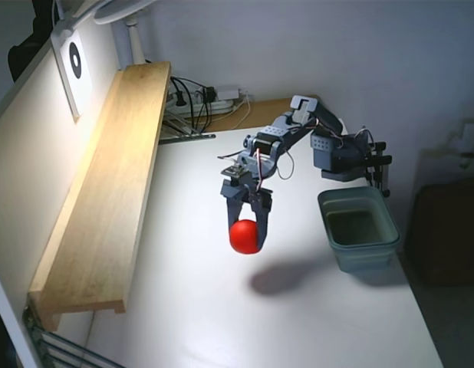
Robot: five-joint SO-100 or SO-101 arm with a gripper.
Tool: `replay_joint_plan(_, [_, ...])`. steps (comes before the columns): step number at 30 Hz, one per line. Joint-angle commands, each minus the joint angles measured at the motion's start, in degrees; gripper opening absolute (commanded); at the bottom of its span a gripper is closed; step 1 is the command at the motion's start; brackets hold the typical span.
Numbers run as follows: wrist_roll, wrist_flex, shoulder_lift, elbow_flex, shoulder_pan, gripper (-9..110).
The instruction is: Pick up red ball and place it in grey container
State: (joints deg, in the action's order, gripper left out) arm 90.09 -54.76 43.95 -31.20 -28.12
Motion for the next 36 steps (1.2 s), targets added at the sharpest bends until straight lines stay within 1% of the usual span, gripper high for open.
replay_joint_plan(1, [-0.1,-0.9,3.0,3.1,-0.8,23])
replay_joint_plan(24, [-0.1,0.1,2.0,3.1,-0.8,23])
replay_joint_plan(28, [-0.1,8.6,15.0,-18.5,-0.8,23])
replay_joint_plan(36, [-0.1,15.0,31.5,-41.3,-0.8,23])
